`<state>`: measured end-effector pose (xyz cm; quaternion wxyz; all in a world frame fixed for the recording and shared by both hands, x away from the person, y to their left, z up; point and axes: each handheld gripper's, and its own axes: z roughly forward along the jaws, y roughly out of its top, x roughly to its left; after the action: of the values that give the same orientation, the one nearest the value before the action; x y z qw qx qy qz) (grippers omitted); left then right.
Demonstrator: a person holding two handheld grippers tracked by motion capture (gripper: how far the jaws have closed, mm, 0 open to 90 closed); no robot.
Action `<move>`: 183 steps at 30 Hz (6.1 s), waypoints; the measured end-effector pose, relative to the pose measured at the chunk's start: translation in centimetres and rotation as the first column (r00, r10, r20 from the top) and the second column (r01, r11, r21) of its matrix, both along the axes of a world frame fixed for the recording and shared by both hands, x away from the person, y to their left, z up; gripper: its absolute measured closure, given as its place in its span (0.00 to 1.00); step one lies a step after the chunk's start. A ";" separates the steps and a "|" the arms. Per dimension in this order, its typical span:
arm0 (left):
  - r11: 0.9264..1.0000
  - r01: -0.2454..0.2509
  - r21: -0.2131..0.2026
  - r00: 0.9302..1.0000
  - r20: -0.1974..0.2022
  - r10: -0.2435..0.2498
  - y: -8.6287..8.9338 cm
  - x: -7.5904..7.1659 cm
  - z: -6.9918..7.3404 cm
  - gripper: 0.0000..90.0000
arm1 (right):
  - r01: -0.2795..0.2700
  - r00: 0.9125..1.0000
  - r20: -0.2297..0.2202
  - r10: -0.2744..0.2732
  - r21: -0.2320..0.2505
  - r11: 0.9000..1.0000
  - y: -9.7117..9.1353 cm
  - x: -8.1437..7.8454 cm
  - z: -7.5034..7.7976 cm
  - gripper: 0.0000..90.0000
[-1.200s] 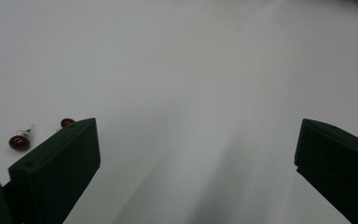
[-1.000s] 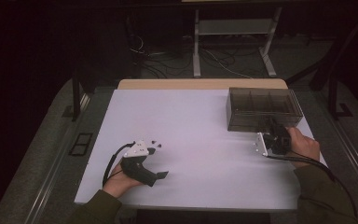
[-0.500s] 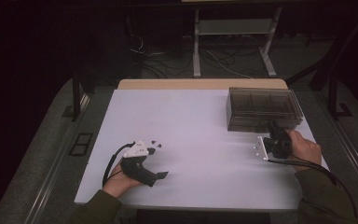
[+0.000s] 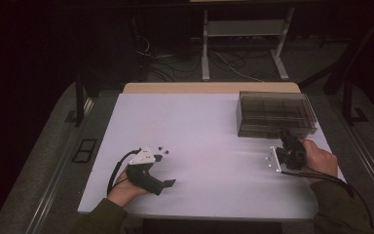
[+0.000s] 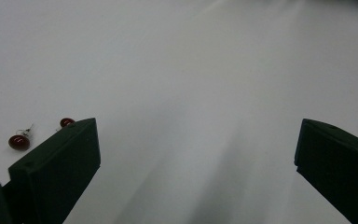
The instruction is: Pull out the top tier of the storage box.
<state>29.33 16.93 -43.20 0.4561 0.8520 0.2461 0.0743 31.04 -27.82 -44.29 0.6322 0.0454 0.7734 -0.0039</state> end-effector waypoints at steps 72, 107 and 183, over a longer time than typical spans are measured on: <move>1.000 -0.002 0.010 1.000 0.003 0.002 0.0 -0.1 -0.1 0.00 | 0.080 0.966 -0.256 0.020 0.373 0.924 0.5 -3.1 0.3 0.15; 0.999 -0.045 -0.001 0.999 -0.027 0.045 0.2 0.2 -0.4 0.00 | 0.277 0.877 -0.466 0.119 0.692 0.667 -1.1 -2.0 1.1 0.15; 0.999 -0.050 0.002 0.998 -0.031 0.050 0.0 0.2 -0.5 0.00 | 0.543 0.707 -0.610 0.357 0.792 0.278 -6.5 1.3 6.5 0.99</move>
<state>29.50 16.97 -43.69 0.4497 0.8469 0.2741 0.0727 32.38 -34.32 -37.84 0.1266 0.4592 0.7828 0.4005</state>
